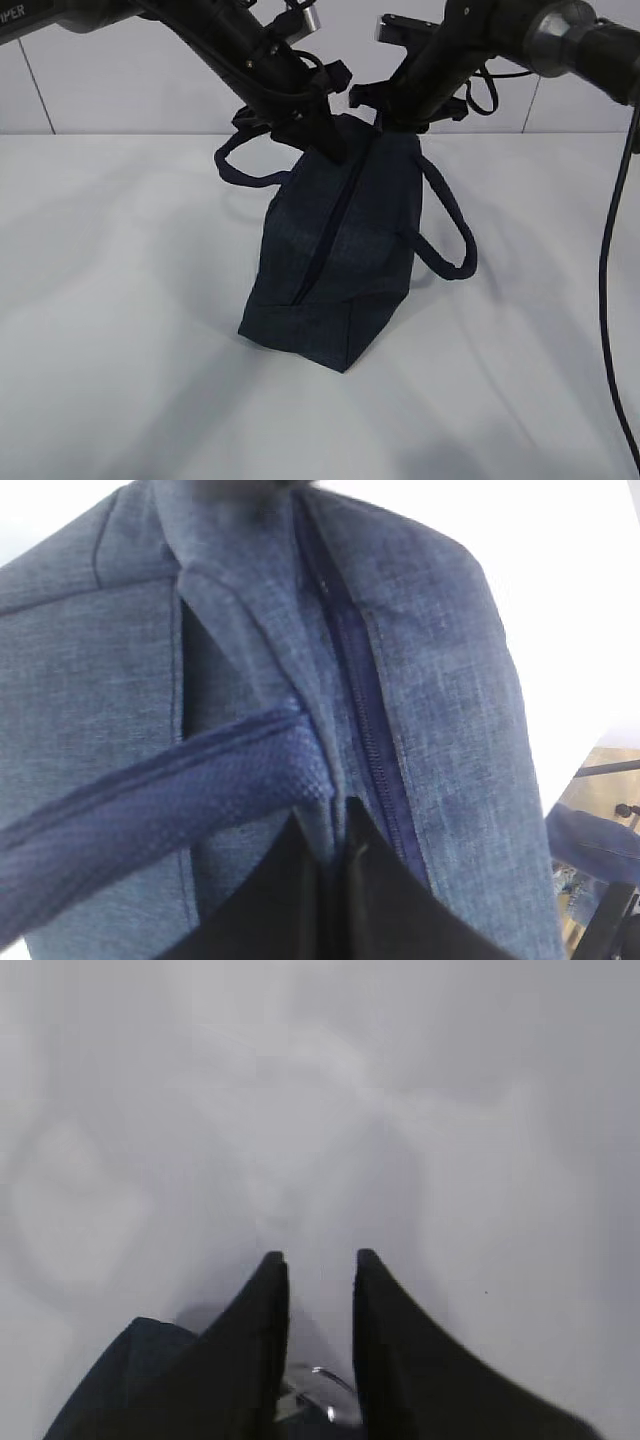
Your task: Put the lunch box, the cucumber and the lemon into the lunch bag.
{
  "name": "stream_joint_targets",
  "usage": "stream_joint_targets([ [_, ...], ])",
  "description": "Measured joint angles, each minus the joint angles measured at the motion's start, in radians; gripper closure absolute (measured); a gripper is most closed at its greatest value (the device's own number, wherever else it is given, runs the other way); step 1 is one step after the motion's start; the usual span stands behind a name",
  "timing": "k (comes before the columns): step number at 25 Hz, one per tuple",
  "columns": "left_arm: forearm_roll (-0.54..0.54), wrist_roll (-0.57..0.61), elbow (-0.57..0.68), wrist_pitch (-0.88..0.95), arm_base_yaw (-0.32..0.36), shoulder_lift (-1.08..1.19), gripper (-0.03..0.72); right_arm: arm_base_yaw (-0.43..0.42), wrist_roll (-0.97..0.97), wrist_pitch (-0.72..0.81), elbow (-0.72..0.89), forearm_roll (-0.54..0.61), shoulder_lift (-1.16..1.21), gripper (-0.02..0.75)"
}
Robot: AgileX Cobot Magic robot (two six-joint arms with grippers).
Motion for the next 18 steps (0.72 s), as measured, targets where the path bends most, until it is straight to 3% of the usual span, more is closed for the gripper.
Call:
stream_joint_targets([
  [4,0.060,0.000,-0.002,0.000,0.000,-0.002,0.695,0.000,0.000,0.013,-0.061,0.002,0.002,0.377],
  [6,0.078,0.000,-0.002,0.000,0.000,-0.006,0.695,0.000,0.000,0.031,-0.098,0.002,0.002,0.302],
  [13,0.101,-0.040,-0.002,0.000,0.000,-0.007,0.692,-0.010,-0.016,0.255,-0.268,-0.066,0.002,0.262],
  [18,0.109,-0.071,-0.004,0.000,0.008,-0.011,0.650,-0.020,-0.020,0.299,-0.340,-0.080,-0.007,0.260],
])
